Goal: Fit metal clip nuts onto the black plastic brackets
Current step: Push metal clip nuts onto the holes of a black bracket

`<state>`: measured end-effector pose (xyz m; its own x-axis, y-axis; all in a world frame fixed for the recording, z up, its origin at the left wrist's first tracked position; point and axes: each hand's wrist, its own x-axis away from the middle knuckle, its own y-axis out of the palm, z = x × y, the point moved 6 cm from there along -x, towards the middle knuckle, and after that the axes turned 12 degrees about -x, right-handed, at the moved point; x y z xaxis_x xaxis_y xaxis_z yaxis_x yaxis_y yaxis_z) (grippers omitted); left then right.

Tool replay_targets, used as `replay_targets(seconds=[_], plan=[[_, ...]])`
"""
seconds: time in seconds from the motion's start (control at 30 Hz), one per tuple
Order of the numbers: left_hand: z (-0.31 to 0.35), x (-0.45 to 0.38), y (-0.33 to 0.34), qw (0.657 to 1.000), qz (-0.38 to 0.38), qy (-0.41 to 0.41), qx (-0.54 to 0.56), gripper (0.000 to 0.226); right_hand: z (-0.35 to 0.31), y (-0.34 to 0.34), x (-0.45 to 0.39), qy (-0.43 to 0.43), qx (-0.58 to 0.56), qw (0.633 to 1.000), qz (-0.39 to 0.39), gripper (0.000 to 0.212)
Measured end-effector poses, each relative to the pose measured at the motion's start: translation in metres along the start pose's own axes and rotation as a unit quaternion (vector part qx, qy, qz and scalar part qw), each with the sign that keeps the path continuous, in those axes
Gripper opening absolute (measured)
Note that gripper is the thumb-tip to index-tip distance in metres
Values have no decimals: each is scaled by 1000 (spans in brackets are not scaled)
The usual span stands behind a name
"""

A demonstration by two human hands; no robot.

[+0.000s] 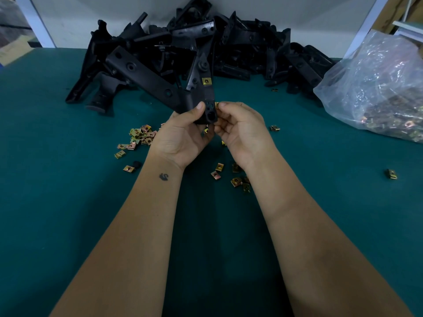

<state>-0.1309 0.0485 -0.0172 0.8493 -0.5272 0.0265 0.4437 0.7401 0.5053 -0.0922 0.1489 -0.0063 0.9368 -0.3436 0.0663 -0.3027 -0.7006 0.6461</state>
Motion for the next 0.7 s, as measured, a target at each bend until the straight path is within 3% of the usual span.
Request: replay_targets(seconds=[0.17,0.3,0.4,0.7], plan=[[-2,-2,-4,1000,20,-3,-9,52,-1,-1,1,-4,13,1000,-3,21],[-3,-4,-4,1000,19,4,6,30,-2,2,0,-52,64,997,-1,11],[-2,-6,-3,999,19,3,38,16,-3,6,2,-97,108,989,-9,20],[0,-5,-5,998,34,8,46,54,-9,8,4,-165,172,971,-23,21]])
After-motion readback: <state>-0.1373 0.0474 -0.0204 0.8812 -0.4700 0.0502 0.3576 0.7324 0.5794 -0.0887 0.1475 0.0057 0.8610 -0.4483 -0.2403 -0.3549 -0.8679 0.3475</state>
